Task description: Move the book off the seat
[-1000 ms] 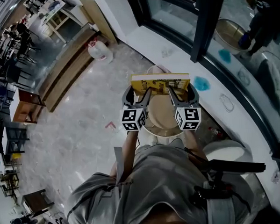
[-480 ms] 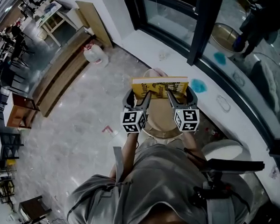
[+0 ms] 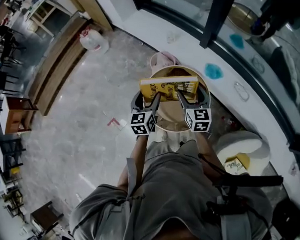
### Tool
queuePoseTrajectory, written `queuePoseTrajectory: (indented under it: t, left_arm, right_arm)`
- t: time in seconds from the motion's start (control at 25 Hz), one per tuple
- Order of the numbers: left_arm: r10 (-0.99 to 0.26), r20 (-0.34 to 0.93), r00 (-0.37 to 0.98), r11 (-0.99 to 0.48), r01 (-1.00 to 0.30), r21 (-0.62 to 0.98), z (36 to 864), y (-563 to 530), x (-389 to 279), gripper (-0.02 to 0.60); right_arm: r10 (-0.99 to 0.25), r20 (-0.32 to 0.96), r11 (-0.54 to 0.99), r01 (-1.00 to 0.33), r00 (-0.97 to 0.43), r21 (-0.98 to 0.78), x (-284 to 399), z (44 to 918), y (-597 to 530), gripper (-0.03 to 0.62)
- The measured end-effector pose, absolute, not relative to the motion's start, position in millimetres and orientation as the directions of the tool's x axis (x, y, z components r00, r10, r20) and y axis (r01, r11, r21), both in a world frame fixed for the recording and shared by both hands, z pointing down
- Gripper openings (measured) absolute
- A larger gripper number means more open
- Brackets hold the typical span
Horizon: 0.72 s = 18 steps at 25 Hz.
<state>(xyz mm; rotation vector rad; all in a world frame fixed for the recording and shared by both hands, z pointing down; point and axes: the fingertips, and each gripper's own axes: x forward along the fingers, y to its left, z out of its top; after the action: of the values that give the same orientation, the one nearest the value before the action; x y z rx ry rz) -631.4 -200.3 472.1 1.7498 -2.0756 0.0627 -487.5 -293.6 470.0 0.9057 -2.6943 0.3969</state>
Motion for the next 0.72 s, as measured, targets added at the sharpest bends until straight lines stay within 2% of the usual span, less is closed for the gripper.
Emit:
queuePoseTrajectory:
  t: [0.24, 0.72]
  left_arm:
    - [-0.878, 0.473, -0.075, 0.246, -0.918, 0.311, 564.0, -187.6, -630.7, 0.334]
    - [-0.711, 0.703, 0.029, 0.296, -0.894, 0.336, 784.1, -157.3, -616.9, 0.334]
  right_arm:
    - [-0.488, 0.48, 0.748, -0.633, -0.729, -0.2, -488.9, 557.1, -282.0, 0.344]
    - [-0.343, 0.711, 0.628, -0.713, -0.613, -0.312, -470.5, 786.9, -243.6, 0.344]
